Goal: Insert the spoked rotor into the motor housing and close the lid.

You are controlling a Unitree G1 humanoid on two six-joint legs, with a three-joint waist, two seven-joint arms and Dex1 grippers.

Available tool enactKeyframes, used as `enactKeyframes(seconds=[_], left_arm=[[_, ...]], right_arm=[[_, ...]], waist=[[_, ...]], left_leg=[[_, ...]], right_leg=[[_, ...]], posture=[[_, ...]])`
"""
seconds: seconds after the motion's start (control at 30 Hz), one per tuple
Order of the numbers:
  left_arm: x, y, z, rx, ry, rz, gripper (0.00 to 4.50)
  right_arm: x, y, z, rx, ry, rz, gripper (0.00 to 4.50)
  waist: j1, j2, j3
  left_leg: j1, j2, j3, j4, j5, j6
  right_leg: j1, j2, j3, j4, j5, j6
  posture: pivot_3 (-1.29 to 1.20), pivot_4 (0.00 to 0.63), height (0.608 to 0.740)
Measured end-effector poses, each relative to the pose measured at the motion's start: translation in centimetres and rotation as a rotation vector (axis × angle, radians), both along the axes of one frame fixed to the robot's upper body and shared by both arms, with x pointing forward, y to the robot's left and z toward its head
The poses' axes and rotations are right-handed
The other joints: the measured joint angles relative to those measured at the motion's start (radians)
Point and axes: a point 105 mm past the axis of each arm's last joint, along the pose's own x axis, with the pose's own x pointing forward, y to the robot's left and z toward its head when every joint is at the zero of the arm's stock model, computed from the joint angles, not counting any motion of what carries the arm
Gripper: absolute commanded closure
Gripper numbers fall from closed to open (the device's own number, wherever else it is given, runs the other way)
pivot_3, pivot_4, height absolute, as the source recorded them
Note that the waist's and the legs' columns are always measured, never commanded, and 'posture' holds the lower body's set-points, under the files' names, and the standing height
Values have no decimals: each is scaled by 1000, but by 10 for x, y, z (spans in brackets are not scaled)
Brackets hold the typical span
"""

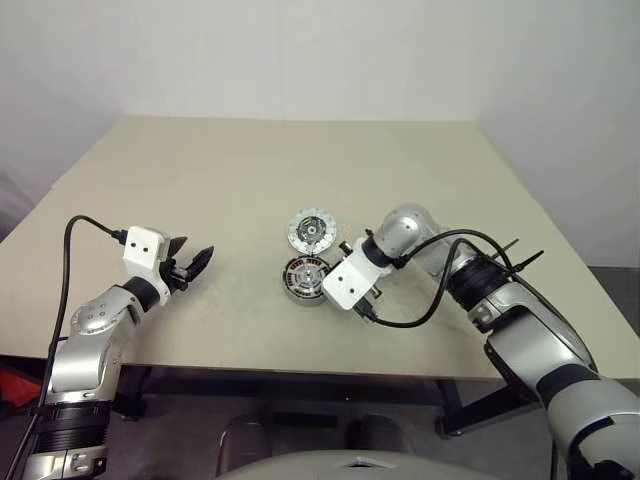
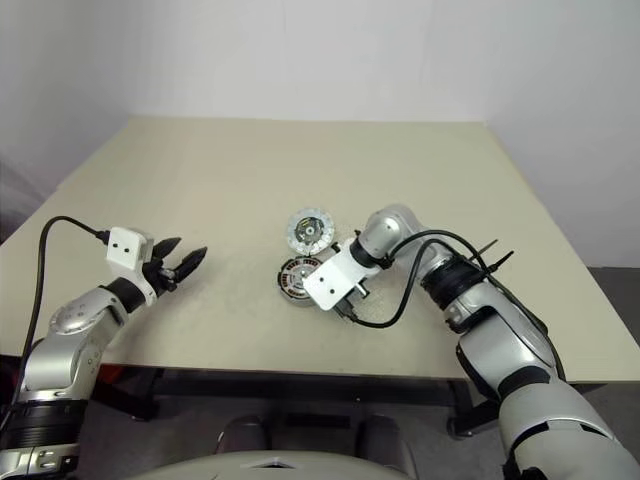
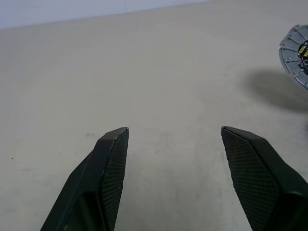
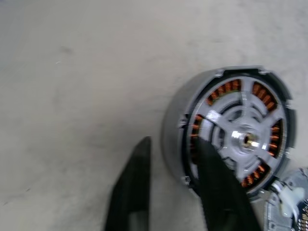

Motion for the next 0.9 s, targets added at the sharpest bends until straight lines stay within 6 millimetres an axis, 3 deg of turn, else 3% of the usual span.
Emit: enactKeyframes(seconds=[0.07,0.4,0.63,0.77,0.9], left_arm=[[0,1,0,0,-2,3,1261],[-1,1,-1,-1,-2,10,1261],[-4,1,-8,-15,7,26,1261],[-7,2,-11,-14,16,32,1261],[-8,4,-12,-10,22,37,1261]], right_arm=[[1,-1,1,-8,11,-17,4496],[-2,0,6,26,145,-194,4496],[2,35,41,184,554,-681,4496],[8,45,62,217,717,-966,4496],[9,47,63,207,802,-1148,4496]], waist=[[-4,0,0],[-9,0,1],[-13,2,4],[3,1,5],[21,2,6]], left_leg=[[0,0,0,0,0,0],[-3,0,0,0,0,0],[-2,1,0,-2,1,-1],[-2,0,0,-2,1,-2],[-2,0,0,-3,1,-2]], right_leg=[[1,0,0,0,0,0],[-4,0,0,-1,1,-1],[-5,1,0,0,0,-3],[-5,1,0,-1,0,-2],[-5,1,0,-2,0,-2]], posture=[[0,0,740],[0,0,740],[0,0,740],[0,0,740],[0,0,740]])
